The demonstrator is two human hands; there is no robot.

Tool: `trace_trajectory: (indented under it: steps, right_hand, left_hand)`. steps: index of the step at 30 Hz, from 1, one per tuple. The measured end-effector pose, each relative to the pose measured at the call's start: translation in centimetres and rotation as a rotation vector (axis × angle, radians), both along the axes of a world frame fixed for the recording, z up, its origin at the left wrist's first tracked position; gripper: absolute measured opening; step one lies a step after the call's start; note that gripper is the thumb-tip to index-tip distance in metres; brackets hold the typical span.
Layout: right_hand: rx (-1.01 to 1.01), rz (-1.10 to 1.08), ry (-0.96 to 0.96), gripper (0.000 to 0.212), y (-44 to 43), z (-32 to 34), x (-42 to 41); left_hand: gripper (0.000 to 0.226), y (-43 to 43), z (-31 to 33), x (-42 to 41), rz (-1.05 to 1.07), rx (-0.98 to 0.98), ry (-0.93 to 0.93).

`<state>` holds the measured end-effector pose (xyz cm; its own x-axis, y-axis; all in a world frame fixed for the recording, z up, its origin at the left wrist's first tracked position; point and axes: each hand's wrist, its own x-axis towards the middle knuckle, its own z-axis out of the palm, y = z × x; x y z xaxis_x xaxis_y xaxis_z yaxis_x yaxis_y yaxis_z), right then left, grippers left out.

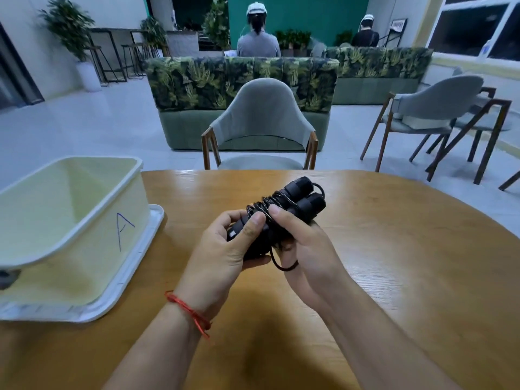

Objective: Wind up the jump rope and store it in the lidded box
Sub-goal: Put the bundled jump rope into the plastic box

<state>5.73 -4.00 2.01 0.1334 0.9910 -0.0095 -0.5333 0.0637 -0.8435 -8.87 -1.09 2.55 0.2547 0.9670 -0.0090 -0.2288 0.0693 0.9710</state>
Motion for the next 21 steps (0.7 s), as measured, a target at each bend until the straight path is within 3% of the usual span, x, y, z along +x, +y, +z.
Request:
trace_trajectory:
  steps: [4,8,11,15,17,21]
  right_hand:
    - [0.009,0.059,0.048,0.05,0.3,2.6,-3.4]
    - [0.052,0.089,0.083,0.043,0.4,5.8,-7.7]
    - [0.115,0.176,0.041,0.044,0.7,8.4,-11.4]
    - [0.096,0.228,-0.124,0.043,1.8,11.6,-16.3]
    - [0.058,0.242,-0.218,0.03,2.6,12.9,-18.2]
    - [-0.093,0.26,-0.189,0.026,5.1,13.5,-21.7]
  left_hand:
    - [0.065,-1.0,3.1,-3.3,0.038,0.073,0.049]
    - [0.061,-2.3,6.8,-6.8,0.153,0.182,0.105]
    - [0.05,-3.1,10.1,-10.7,0.163,0.156,0.009]
    - [0.055,-2.9,13.4,-16.2,0.221,0.158,-0.003]
    - [0.049,-2.0,13.8,-18.5,0.332,0.184,0.051]
    - [0.042,0.4,12.9,-22.3,0.539,0.264,0.281]
